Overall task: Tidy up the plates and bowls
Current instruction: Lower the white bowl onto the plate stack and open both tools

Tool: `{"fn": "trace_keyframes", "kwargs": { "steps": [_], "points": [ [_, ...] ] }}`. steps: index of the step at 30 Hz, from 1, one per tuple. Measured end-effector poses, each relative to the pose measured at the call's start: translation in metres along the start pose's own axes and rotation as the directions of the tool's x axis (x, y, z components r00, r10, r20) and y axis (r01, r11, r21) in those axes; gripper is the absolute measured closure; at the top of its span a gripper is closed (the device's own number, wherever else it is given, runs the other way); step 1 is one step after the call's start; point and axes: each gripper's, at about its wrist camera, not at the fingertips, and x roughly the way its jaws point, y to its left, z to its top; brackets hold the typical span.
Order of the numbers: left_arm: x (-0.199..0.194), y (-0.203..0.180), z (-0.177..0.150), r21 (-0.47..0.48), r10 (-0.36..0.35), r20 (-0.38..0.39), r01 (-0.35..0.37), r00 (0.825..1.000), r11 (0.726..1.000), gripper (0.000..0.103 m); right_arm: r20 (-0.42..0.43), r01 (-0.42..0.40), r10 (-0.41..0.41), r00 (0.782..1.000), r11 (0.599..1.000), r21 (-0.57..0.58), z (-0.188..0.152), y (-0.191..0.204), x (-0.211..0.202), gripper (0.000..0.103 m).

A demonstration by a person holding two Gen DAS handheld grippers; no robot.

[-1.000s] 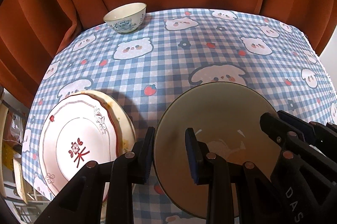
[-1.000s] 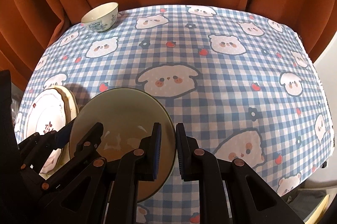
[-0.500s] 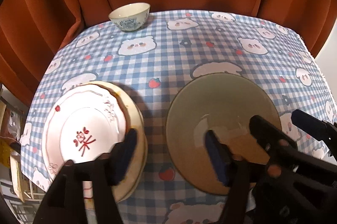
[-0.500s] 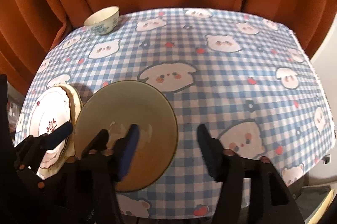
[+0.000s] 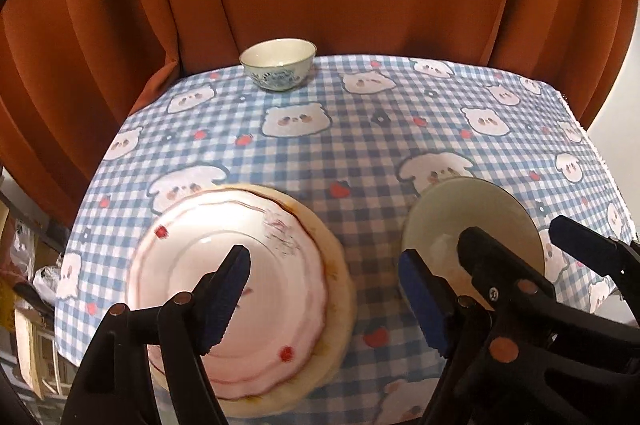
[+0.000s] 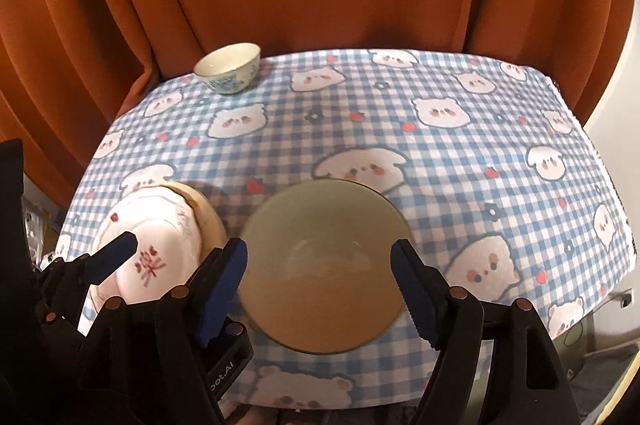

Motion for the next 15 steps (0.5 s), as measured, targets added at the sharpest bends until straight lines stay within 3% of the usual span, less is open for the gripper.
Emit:
{"fn": "trace_keyframes", "kwargs": {
  "steps": [7,15],
  "points": [
    [-0.001,0.038,0.014,0.030,-0.046,0.012,0.046,0.999,0.998,0.025,0.027,0.006,-0.006,1.000,1.000,0.012,0.013,0.039,-0.005,0.026],
    [0.015,0.062,0.029,0.043,-0.061,-0.011,0.061,0.998,0.997,0.027,-0.009,0.024,-0.023,1.000,0.999,0.040,0.023,0.067,0.011,0.026]
  ]
}}
